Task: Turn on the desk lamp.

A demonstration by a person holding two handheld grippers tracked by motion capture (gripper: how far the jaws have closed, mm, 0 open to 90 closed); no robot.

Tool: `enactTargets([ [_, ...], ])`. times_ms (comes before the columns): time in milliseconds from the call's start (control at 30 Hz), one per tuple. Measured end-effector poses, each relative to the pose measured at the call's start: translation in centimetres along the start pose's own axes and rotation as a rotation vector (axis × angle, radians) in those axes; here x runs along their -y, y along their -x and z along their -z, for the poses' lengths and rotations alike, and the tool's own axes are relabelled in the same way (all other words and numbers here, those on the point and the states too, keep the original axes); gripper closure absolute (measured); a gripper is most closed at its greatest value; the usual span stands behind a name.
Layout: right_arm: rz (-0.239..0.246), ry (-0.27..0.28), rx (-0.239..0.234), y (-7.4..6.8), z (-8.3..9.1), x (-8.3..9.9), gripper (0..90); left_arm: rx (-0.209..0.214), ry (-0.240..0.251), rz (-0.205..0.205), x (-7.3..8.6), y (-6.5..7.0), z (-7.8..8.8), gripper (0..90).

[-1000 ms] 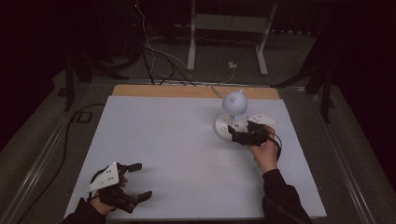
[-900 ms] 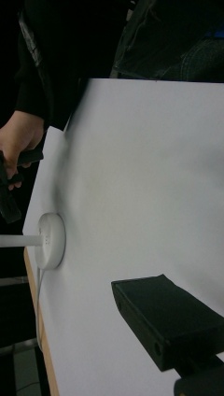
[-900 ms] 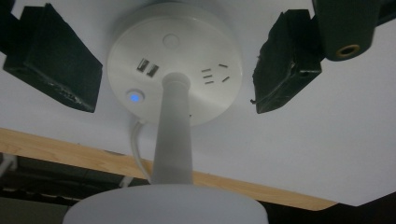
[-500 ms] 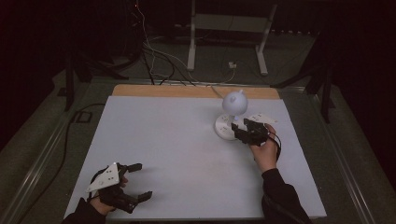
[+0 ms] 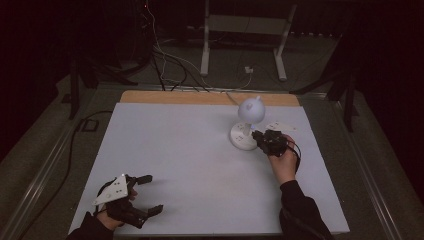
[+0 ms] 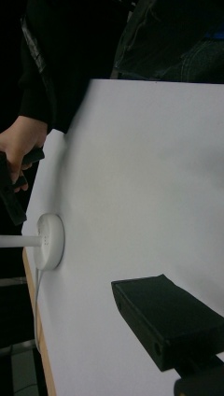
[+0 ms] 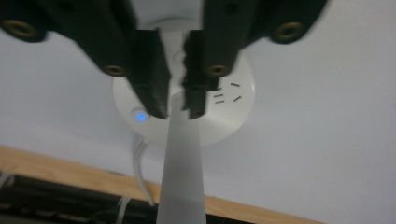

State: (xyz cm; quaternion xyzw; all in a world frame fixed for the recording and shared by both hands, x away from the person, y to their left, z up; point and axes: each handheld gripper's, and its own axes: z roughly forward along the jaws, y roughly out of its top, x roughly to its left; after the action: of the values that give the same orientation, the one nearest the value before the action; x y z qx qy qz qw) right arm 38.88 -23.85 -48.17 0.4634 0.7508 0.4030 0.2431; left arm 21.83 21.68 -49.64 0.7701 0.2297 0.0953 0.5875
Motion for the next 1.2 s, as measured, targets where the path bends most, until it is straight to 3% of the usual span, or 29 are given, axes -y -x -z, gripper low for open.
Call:
enactTargets([
  [433,0.046,-0.091,0.016,-0.4,-1.2,0.3,90.0,0.000,0.004,-0.002,0.0,0.0,0.0,0.3],
  [1200,0.058,-0.116,0.041,-0.5,-2.3,0.8,90.0,0.001,0.002,-0.004,0.0,0.0,0.0,0.3],
])
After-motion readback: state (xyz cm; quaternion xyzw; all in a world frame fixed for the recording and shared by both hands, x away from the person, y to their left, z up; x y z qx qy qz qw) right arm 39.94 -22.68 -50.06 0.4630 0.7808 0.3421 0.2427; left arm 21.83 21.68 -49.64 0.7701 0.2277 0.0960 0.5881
